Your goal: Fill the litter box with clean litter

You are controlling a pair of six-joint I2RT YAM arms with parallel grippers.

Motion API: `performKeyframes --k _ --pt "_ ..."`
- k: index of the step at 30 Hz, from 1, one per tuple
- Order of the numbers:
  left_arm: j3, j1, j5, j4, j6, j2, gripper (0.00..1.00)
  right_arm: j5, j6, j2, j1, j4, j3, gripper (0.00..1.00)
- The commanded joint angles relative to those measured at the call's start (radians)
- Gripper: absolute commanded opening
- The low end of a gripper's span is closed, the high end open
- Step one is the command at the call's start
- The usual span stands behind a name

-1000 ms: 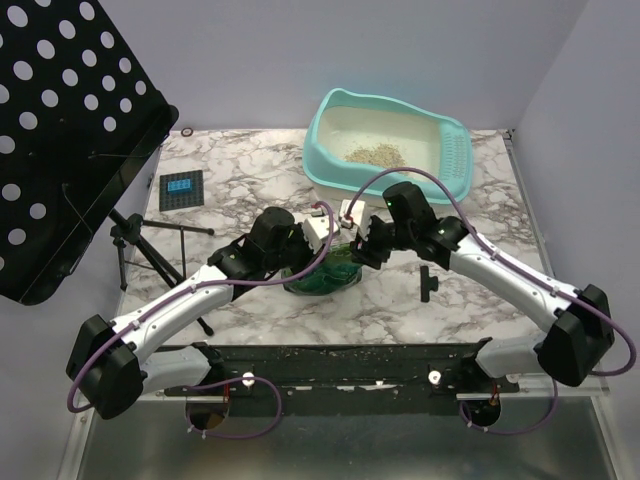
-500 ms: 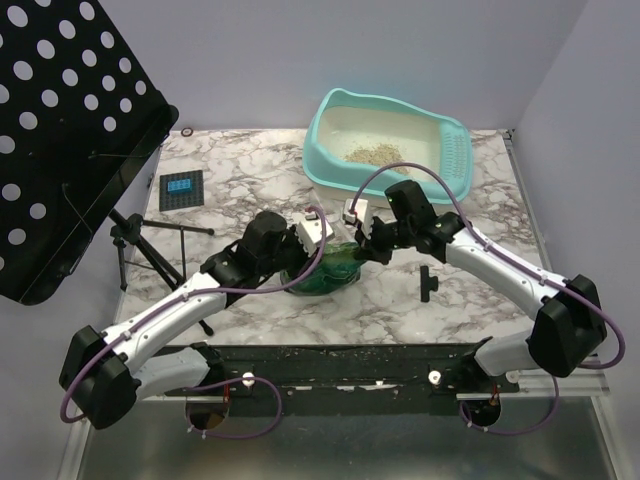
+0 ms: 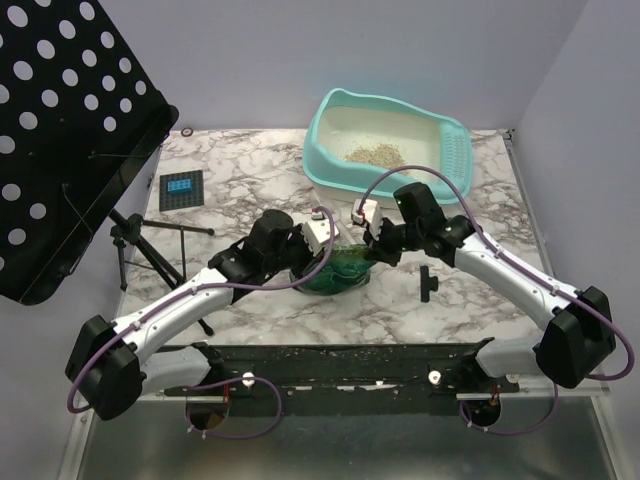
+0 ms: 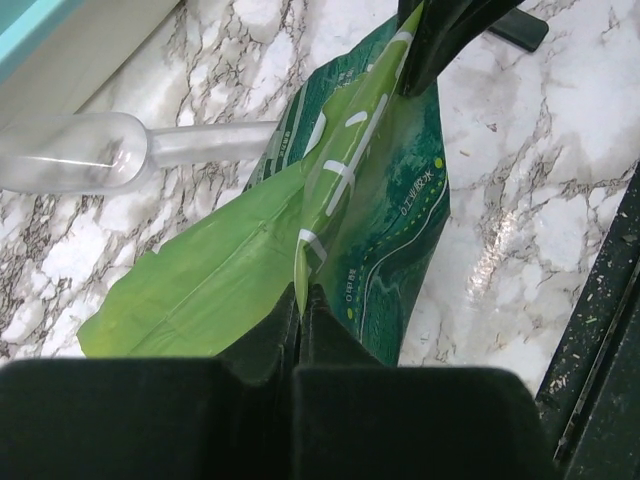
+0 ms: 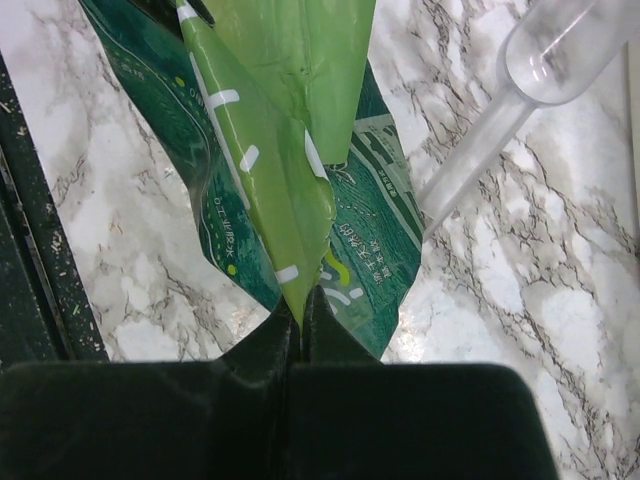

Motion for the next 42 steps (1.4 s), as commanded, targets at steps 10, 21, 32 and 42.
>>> performKeyframes --k 10,21,32,42 --pt "0.005 0.006 -0.018 -0.103 -0.032 -0.014 0.00 0.133 0.194 -0.083 -0.042 0.008 0.066 0.05" --pt "0.026 0.006 -0.086 -0.091 -0.105 -0.005 0.00 0.402 0.662 -0.214 -0.051 -0.113 0.052 0.65" --pt "0.028 0.006 -0.100 -0.084 -0.131 -0.022 0.00 0.495 0.920 -0.319 -0.351 -0.086 -0.216 0.68" --pt "0.022 0.006 -0.098 -0.084 -0.130 -0.040 0.00 0.435 1.026 -0.281 -0.536 0.023 -0.402 0.58"
